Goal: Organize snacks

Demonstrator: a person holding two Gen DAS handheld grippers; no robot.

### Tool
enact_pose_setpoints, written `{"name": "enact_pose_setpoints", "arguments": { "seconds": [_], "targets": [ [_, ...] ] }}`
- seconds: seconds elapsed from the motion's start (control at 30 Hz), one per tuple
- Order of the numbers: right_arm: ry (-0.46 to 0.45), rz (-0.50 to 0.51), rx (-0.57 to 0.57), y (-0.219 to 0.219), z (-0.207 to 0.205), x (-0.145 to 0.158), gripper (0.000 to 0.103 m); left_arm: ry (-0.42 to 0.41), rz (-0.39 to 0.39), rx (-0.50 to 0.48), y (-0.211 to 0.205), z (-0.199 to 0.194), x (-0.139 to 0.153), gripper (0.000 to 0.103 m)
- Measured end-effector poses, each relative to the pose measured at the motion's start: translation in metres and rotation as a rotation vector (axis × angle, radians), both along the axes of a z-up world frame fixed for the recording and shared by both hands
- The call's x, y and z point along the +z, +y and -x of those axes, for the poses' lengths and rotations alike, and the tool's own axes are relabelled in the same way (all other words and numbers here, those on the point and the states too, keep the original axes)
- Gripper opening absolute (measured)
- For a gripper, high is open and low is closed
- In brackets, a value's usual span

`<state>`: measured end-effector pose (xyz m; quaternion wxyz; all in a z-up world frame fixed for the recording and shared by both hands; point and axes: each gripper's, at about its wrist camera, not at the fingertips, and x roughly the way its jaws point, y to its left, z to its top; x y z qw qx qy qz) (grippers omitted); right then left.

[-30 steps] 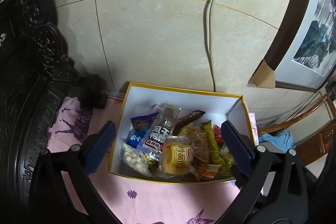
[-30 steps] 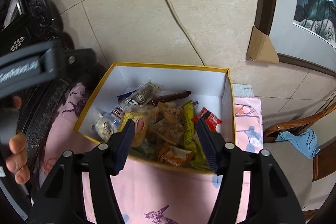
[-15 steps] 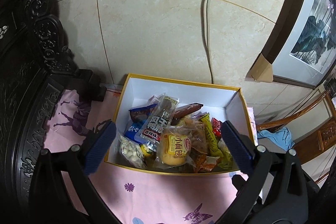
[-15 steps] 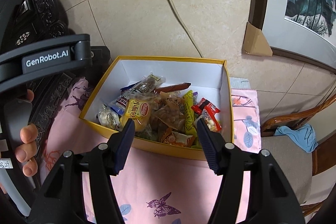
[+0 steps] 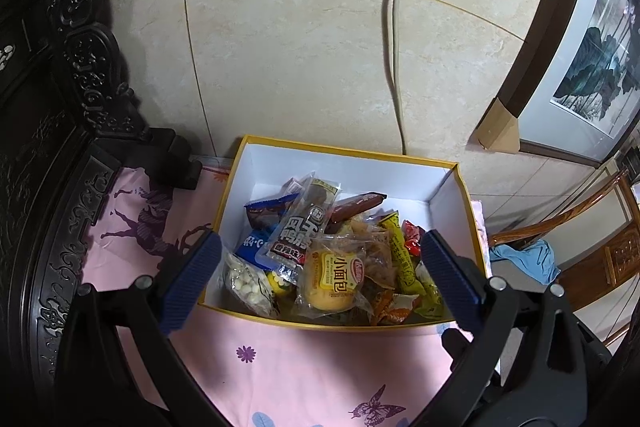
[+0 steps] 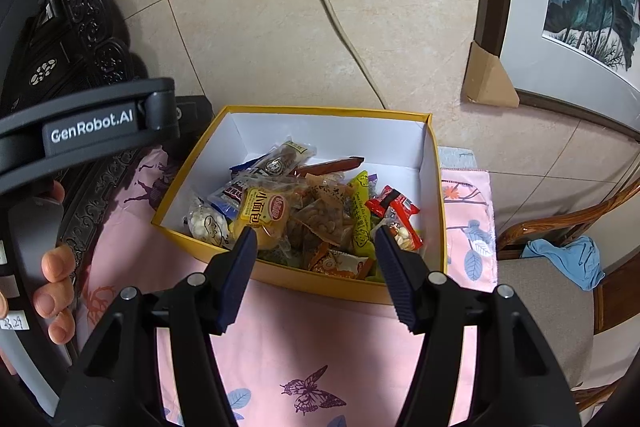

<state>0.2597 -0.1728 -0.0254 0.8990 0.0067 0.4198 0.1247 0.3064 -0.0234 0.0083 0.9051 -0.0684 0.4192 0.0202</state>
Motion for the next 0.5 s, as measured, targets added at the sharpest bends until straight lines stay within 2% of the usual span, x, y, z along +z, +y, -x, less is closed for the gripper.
{"name": "enact_pose_setpoints", "arguments": {
  "seconds": [0.17, 0.5],
  "targets": [
    [0.003, -0.002, -0.007, -0.0010, 0.0001, -0.0005, 0.062, 0.006, 0.029, 0.003, 0.0032, -0.0002, -0.0028, 0.101],
    [0.008, -0.002, -0.011, -0.0018, -0.0006, -0.0002, 0.062, 0.000, -0.010, -0.006, 0.0006, 0.0004, -0.0023, 0.101]
  ]
}}
